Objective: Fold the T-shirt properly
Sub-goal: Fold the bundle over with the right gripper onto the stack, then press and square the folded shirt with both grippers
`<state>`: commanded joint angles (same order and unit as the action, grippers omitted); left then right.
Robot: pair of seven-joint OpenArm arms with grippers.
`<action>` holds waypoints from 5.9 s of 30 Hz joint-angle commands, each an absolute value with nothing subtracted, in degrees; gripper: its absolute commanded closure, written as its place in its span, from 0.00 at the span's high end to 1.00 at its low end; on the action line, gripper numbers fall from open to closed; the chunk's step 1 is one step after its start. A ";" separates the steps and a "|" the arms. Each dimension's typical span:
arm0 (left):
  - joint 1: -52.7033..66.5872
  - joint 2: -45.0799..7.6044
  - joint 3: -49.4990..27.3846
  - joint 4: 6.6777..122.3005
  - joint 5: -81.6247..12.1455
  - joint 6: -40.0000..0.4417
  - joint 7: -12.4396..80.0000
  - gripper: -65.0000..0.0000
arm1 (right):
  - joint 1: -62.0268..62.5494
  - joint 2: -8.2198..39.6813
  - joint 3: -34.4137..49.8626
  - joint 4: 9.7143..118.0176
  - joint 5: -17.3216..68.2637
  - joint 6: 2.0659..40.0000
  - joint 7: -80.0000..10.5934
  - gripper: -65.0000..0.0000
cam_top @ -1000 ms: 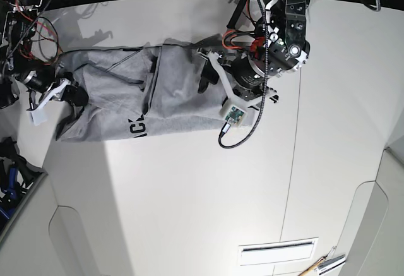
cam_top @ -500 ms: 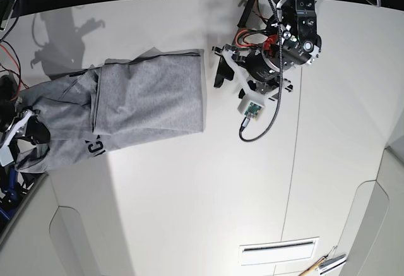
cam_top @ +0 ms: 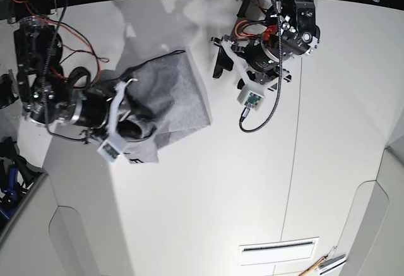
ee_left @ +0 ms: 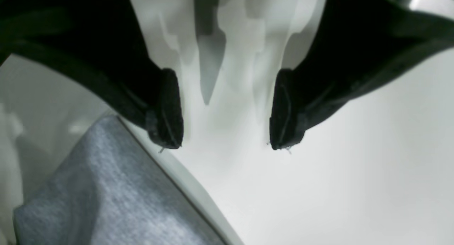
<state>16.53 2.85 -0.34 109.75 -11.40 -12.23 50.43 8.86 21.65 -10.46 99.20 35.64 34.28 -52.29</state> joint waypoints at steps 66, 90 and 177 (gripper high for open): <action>6.94 -0.05 -1.19 100.33 -0.62 -5.19 46.50 0.00 | 15.59 18.70 -4.14 63.59 48.03 34.76 -47.90 0.00; 10.85 -0.16 -2.70 108.40 0.03 -2.81 45.80 0.00 | 2.15 16.99 4.21 86.74 42.19 34.30 -46.06 0.00; 20.75 -0.19 -2.66 119.83 -15.81 -21.67 49.82 0.00 | 6.55 13.17 -9.58 96.55 45.25 34.30 -55.22 0.00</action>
<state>20.75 -0.19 -2.66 119.83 -15.81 -21.67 49.82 6.55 13.17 -9.58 96.55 45.25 34.30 -55.22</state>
